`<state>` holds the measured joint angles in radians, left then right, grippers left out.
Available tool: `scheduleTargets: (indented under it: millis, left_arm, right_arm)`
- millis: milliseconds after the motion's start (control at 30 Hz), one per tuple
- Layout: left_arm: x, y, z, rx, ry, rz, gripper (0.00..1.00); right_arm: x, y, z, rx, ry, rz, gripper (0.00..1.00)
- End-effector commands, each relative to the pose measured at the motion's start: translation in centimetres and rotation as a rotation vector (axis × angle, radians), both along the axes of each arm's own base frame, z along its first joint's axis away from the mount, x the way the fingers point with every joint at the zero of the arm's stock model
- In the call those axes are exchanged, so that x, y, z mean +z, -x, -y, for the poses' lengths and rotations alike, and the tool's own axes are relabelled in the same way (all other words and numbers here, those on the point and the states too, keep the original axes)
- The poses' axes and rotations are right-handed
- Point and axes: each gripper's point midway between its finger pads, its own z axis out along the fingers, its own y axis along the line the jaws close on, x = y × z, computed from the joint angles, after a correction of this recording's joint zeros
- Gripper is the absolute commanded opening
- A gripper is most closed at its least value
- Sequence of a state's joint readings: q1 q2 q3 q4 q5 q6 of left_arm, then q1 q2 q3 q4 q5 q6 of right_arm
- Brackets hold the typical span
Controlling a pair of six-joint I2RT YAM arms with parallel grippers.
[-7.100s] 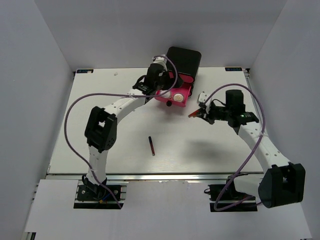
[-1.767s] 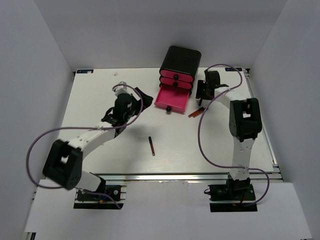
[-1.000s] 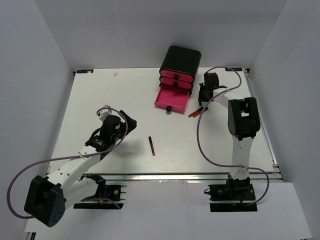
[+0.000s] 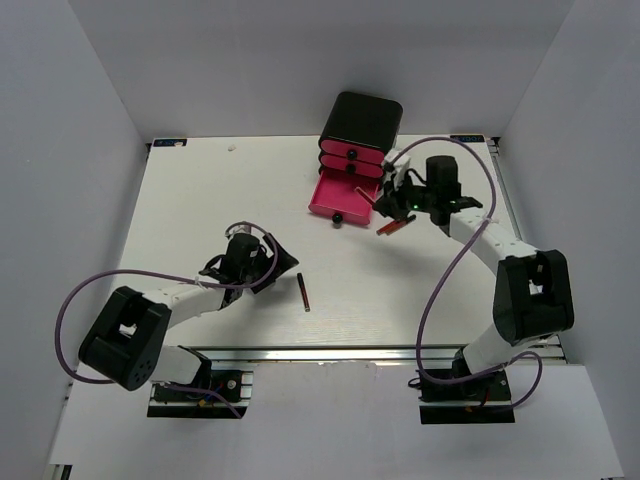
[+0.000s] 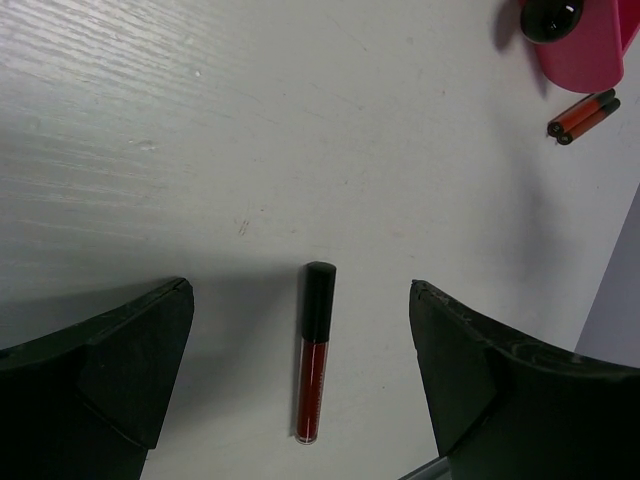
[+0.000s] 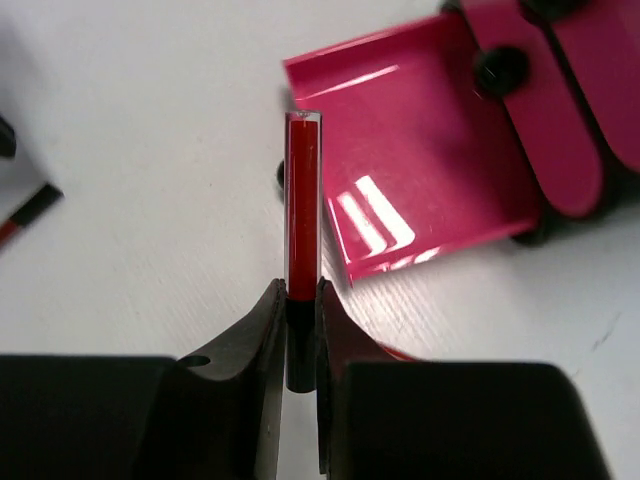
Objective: Organize the makeup
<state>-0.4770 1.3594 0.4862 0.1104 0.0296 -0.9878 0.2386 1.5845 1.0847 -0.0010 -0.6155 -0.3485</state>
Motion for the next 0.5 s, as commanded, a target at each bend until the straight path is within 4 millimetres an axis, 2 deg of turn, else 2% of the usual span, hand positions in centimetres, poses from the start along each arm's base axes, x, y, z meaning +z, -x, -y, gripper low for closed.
scheduleTargets:
  millis: [0, 33, 67, 100, 133, 167, 200, 233, 267, 300, 333, 367, 400, 467]
  left_arm:
    - [-0.4, 0.2, 0.6, -0.036, -0.007, -0.021, 0.98]
    - [-0.4, 0.2, 0.7, -0.039, -0.006, -0.023, 0.98]
    - [-0.4, 0.3, 0.9, -0.045, -0.007, -0.025, 0.98]
    - [-0.5, 0.3, 0.9, -0.047, -0.011, -0.028, 0.98]
    - [-0.6, 0.3, 0.9, -0.049, -0.017, -0.033, 0.98]
    - [-0.7, 0.5, 1.0, -0.052, -0.023, -0.037, 0.98]
    - [-0.7, 0.4, 0.9, -0.046, -0.034, -0.036, 0.98]
    - [-0.8, 0.4, 0.8, -0.044, -0.048, -0.044, 0.98]
    - [-0.8, 0.6, 1.0, -0.052, -0.057, -0.046, 0.98]
    - [-1.3, 0.9, 1.0, -0.056, -0.074, -0.07, 0.98]
    - [-0.9, 0.3, 1.2, -0.049, -0.094, -0.049, 0.98]
    - [-1.3, 0.7, 1.1, -0.054, -0.119, -0.073, 0.98]
    - [-1.8, 1.0, 0.8, -0.051, -0.153, -0.096, 0.98]
    - [-2.0, 0.8, 1.3, -0.06, -0.188, -0.116, 0.98]
  right_arm:
    - [1.7, -0.8, -2.5, 0.197, 0.138, 0.285, 0.0]
    - [0.4, -1.7, -2.9, 0.197, 0.167, 0.274, 0.0]
    - [1.5, -3.0, -3.7, 0.183, 0.192, 0.313, 0.0]
    - [1.1, -3.6, -3.9, 0.183, 0.22, 0.309, 0.0]
    - [-0.6, -4.6, -4.4, 0.187, 0.246, 0.281, 0.0]
    - [0.7, -6.2, -5.2, 0.17, 0.268, 0.319, 0.0]
    - [-1.1, -7.0, -5.5, 0.174, 0.294, 0.292, 0.0]
    - [-1.2, -7.6, -6.0, 0.169, 0.309, 0.295, 0.0]
    - [-0.1, -8.8, -6.5, 0.159, 0.307, 0.322, 0.0]
    - [-1.6, -9.4, -6.8, 0.152, 0.319, 0.294, 0.09]
    - [-1.9, -9.8, -7.0, 0.146, 0.329, 0.291, 0.12]
    - [-1.2, -10.6, -7.4, 0.143, 0.325, 0.305, 0.16]
    - [-2.7, -10.7, -7.4, 0.148, 0.339, 0.267, 0.27]
    - [-3.1, -11.0, -7.6, 0.15, 0.346, 0.25, 0.37]
